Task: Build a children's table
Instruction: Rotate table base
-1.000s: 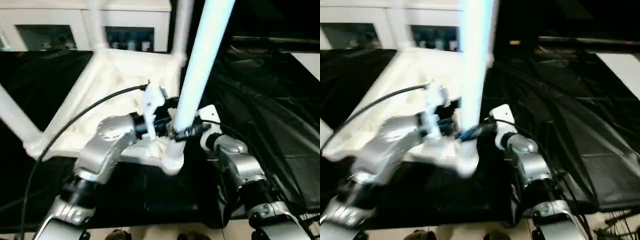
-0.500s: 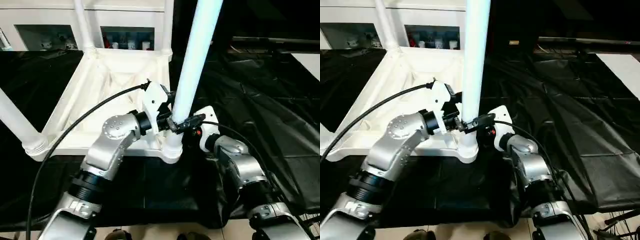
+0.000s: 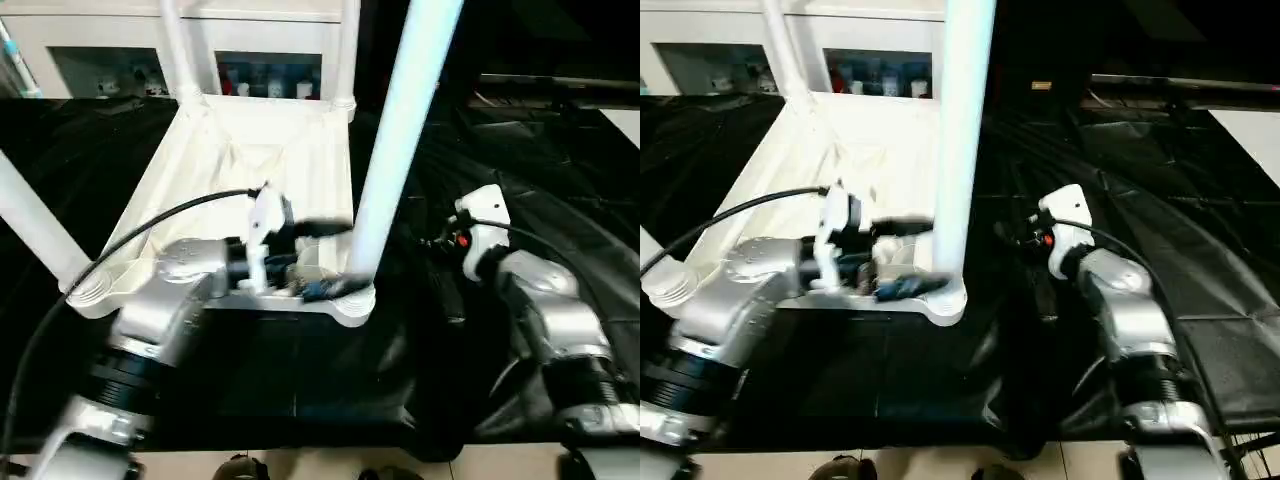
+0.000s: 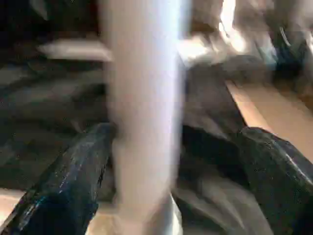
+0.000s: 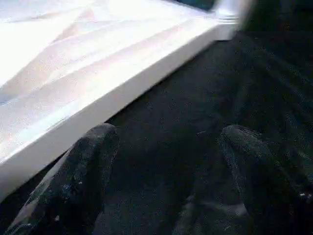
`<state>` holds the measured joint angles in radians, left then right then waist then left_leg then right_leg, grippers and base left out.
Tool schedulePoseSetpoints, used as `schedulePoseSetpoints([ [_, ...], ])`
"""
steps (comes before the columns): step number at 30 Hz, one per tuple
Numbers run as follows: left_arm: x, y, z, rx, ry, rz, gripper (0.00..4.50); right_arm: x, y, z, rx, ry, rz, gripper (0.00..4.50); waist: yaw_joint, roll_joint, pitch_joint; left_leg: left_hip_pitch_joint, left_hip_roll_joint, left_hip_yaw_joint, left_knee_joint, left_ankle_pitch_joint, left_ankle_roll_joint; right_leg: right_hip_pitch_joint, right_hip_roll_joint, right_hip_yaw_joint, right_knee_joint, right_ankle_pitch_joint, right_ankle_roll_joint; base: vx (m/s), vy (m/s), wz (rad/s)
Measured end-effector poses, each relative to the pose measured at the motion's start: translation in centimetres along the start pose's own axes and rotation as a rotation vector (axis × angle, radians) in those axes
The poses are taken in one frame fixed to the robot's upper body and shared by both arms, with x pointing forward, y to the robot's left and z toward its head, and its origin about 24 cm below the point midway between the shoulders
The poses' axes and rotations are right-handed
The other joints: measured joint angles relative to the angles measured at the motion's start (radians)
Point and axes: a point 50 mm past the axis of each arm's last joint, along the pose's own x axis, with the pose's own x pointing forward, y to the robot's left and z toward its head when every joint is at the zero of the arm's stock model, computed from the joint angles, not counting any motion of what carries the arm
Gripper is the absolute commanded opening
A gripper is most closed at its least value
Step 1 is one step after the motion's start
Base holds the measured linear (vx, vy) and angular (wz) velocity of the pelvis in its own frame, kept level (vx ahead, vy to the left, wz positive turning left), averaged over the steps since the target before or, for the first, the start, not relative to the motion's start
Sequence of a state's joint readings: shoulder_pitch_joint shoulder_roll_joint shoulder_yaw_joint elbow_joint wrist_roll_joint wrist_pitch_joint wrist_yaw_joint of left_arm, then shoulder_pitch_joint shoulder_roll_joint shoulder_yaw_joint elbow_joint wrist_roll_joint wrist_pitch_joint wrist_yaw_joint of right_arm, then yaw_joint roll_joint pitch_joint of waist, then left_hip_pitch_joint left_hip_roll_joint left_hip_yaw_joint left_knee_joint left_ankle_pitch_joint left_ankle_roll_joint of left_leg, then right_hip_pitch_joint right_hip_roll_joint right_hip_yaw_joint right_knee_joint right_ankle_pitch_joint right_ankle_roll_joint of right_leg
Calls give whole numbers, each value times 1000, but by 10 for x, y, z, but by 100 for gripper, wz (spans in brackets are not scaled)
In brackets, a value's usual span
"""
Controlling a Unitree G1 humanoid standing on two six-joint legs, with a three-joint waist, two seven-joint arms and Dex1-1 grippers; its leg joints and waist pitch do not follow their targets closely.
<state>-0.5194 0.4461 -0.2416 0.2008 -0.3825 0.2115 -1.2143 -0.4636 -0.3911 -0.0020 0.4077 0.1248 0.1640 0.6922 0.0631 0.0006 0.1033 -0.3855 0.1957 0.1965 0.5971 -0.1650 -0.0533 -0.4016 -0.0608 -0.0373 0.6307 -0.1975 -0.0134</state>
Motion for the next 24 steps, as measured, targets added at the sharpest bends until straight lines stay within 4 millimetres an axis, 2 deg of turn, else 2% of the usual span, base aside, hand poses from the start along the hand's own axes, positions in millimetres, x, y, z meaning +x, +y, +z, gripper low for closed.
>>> schedulePoseSetpoints([
  [2,-12,4,-10,9,105,11,445,-13,-2,-6,-39,46,52,374,1,6,1,-1,0,0,0,0,0,0,0,0,0,0,0,0,0,0],
  [3,-16,6,-14,32,155,17,445,-21,-1,-8,-63,81,96,374,4,8,0,-1,0,0,0,0,0,0,0,0,-1,0,0,0,0,0],
  [4,-22,10,-18,53,212,31,418,-31,2,-10,-95,126,160,374,10,11,0,-1,0,0,0,0,0,0,0,0,-1,0,1,0,0,0],
  [5,-24,13,-20,75,236,42,410,-41,5,-12,-124,172,225,374,17,13,0,-1,0,0,0,0,0,0,0,0,-1,-1,1,0,0,0],
  [7,-28,18,-20,102,268,69,410,-52,12,-11,-141,218,316,374,25,15,-1,-1,0,0,0,0,0,0,0,0,-2,-1,1,0,0,0],
  [9,-27,23,-17,130,279,79,405,-54,18,-5,-152,217,368,374,24,16,-2,-1,0,0,0,0,0,0,0,0,-1,0,1,0,0,0],
  [11,-24,24,-13,145,278,49,371,-54,23,1,-173,207,404,374,24,18,-3,0,0,0,0,0,0,0,0,0,-1,0,0,0,0,0],
  [12,-23,24,-12,147,285,32,371,-54,24,3,-181,205,409,374,25,20,-4,0,0,0,0,0,0,0,0,0,-1,0,0,0,0,0],
  [18,-22,20,-19,147,331,-33,327,-55,24,4,-180,221,405,374,26,23,-5,0,0,0,0,0,0,0,0,0,-1,0,0,0,0,0],
  [24,-13,27,-28,206,395,-25,286,-57,35,9,-176,229,445,374,26,23,-5,-1,0,0,0,0,0,0,0,0,-1,0,1,0,0,0],
])
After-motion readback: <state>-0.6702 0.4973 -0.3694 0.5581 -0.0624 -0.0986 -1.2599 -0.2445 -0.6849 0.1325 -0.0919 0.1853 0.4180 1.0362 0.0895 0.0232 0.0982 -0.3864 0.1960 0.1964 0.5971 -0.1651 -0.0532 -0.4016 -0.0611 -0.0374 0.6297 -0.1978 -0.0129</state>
